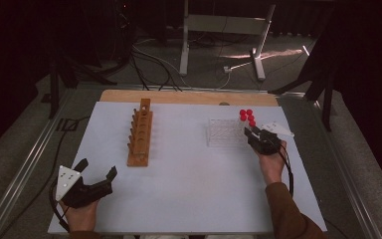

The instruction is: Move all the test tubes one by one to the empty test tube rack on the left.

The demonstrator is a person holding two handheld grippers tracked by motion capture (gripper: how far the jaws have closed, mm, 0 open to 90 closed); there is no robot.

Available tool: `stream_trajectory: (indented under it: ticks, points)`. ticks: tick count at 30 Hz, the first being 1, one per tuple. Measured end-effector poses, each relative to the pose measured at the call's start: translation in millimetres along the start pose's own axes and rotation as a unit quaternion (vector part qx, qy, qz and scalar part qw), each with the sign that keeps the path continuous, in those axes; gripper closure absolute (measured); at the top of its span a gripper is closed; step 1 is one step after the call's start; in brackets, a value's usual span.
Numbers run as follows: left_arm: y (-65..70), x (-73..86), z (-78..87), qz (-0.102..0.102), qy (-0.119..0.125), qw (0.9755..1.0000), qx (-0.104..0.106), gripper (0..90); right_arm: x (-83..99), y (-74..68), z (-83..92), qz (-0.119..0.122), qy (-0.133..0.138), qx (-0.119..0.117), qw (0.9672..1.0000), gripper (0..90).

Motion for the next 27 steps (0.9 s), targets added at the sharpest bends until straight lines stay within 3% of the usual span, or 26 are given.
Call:
stream_trajectory:
  ticks: [4, 10, 27]
  points:
    - [-0.4, 0.3, -0.1, 0.000, -0.002, 1.0000, -0.001, 1.4, 2.3, 0.3, -3.3, 0.006, -0.001, 0.019, 0.9998, 73.2]
    - [-0.3, 0.5, -0.2, 0.001, -0.003, 1.0000, -0.002, 1.4, 2.2, -0.5, -3.6, 0.000, 0.004, 0.024, 0.9997, 74.5]
    - [-0.2, 1.2, -0.8, 0.003, -0.006, 1.0000, -0.002, 1.5, -27.8, -3.0, 18.6, 0.002, 0.054, 0.007, 0.9985, 74.8]
Point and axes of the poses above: each handheld gripper's, and its own axes: z roughly backward along the jaws, x roughly out of its underside, y roughly to its right, the point moved 5 cm from there along -z, roughly forward along the jaws, and after that the axes turned 8 degrees about -z, right-handed, at the moved point
